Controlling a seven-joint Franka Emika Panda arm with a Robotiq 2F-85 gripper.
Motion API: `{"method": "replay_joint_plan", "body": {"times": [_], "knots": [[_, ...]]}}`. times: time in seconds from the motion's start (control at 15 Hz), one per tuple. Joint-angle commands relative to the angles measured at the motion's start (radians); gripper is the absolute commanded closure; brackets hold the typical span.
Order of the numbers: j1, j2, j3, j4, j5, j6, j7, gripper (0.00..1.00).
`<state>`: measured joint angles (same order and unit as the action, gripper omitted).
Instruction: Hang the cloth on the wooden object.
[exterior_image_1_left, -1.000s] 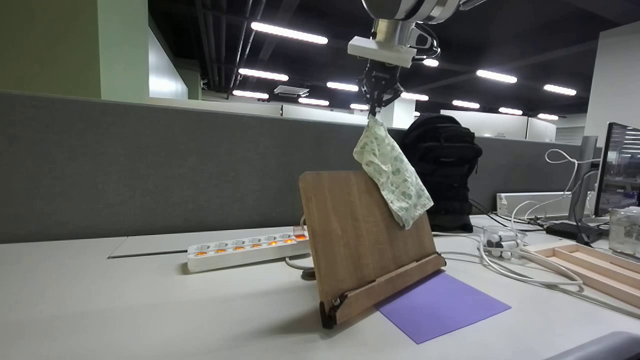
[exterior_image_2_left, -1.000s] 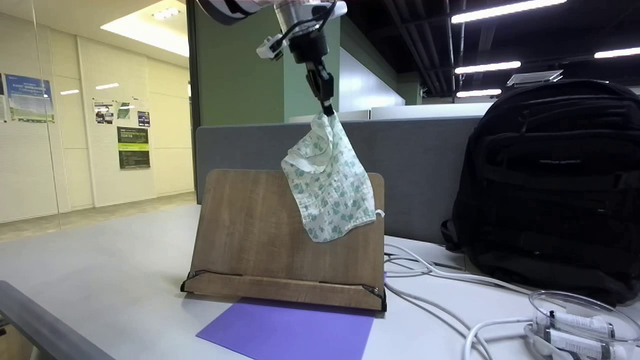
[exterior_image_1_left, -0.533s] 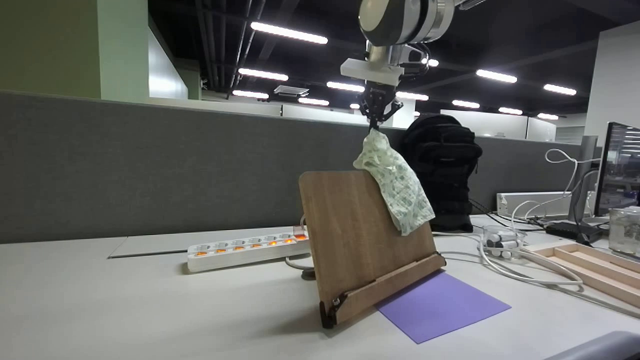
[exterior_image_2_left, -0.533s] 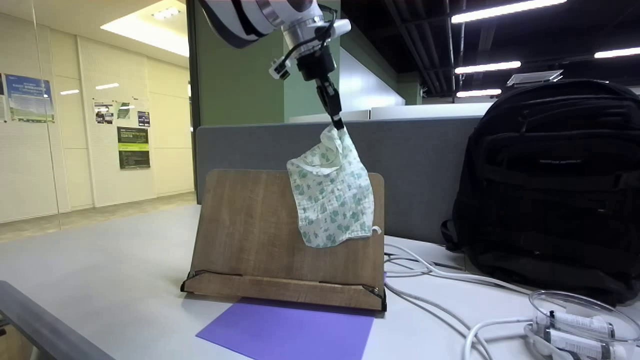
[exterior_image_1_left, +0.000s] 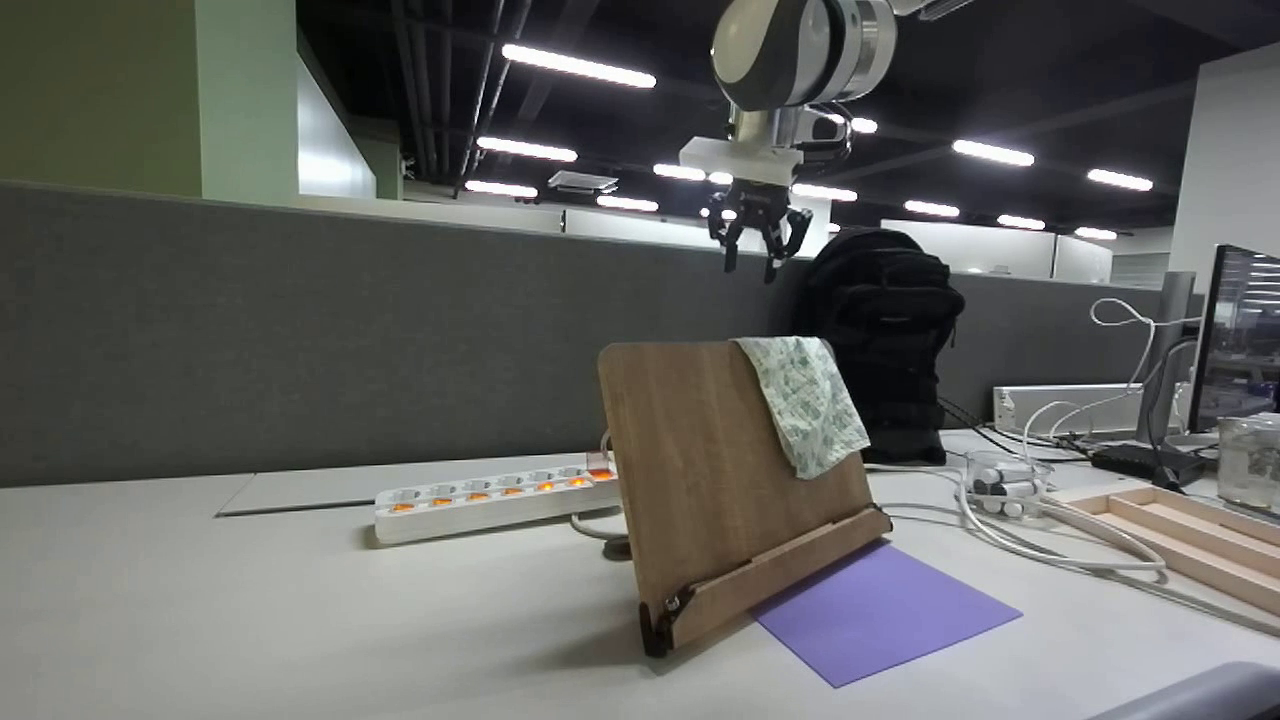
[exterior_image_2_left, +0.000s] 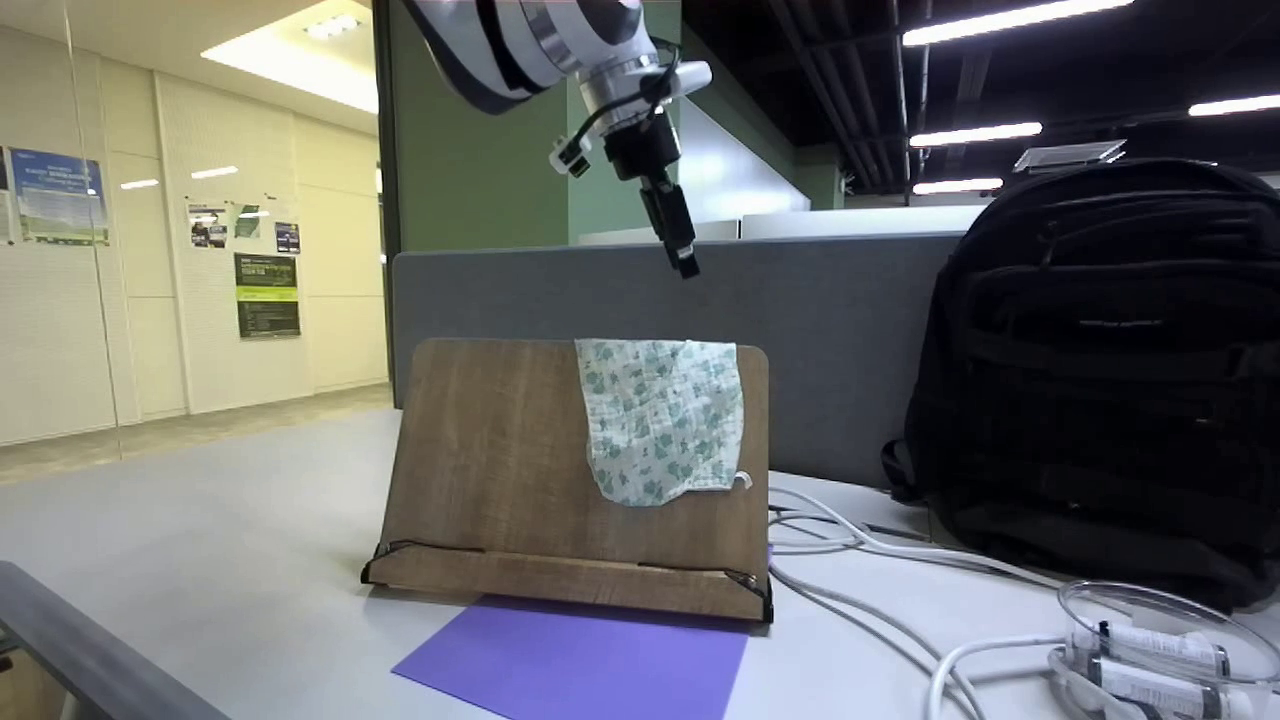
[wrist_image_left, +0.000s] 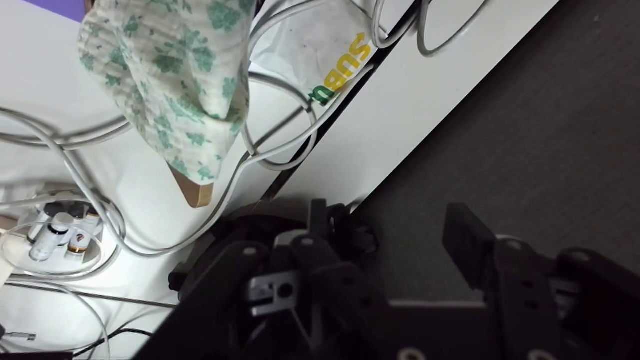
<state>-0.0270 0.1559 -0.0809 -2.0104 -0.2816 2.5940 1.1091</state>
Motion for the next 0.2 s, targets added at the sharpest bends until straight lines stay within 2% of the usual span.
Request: {"method": "replay_joint_plan", "body": {"times": [0.0,0.13], "knots": [[0.014,-0.007,-0.019,0.021,0.000,-0.020,-0.023,0.06],[0.003,-0.031,-0.017,0.004,0.023,-0.034,-0.097,0.00]]}}
